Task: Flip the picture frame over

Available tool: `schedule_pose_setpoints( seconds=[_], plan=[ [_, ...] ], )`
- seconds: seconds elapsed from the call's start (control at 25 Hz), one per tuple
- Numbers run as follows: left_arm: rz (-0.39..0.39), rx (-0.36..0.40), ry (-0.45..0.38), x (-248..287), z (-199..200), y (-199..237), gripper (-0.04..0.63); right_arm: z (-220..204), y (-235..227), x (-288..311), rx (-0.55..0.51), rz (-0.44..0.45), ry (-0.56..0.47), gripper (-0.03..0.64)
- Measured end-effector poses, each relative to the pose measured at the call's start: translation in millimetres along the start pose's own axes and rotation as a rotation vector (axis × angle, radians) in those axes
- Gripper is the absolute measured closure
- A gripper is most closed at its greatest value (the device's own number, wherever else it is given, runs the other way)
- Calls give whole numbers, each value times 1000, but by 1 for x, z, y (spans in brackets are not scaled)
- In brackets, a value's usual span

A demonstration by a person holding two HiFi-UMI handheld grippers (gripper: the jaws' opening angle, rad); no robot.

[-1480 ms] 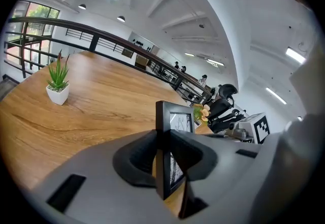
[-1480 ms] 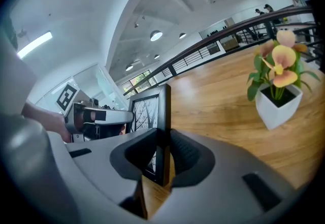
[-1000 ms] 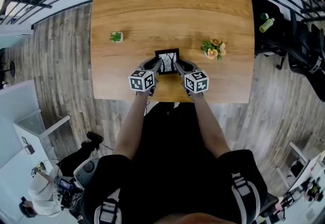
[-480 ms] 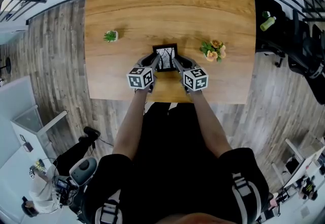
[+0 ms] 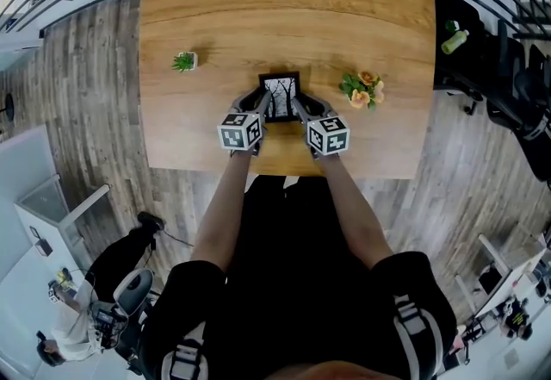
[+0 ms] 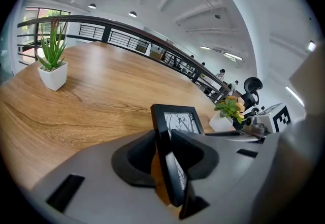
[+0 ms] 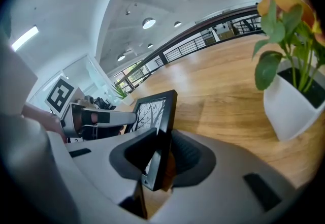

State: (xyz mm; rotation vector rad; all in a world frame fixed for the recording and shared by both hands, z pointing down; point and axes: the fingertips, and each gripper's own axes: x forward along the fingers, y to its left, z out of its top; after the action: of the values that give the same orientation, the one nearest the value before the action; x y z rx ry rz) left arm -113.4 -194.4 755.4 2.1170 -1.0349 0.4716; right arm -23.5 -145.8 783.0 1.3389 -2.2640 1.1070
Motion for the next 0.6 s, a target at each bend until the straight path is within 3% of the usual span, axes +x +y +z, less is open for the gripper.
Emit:
schedule_pose_setpoints(
  seconds=[0.6],
  plan=[
    [74,57,29,8,-3,6,495,1,-3,8,-64,-83,56,520]
  ],
)
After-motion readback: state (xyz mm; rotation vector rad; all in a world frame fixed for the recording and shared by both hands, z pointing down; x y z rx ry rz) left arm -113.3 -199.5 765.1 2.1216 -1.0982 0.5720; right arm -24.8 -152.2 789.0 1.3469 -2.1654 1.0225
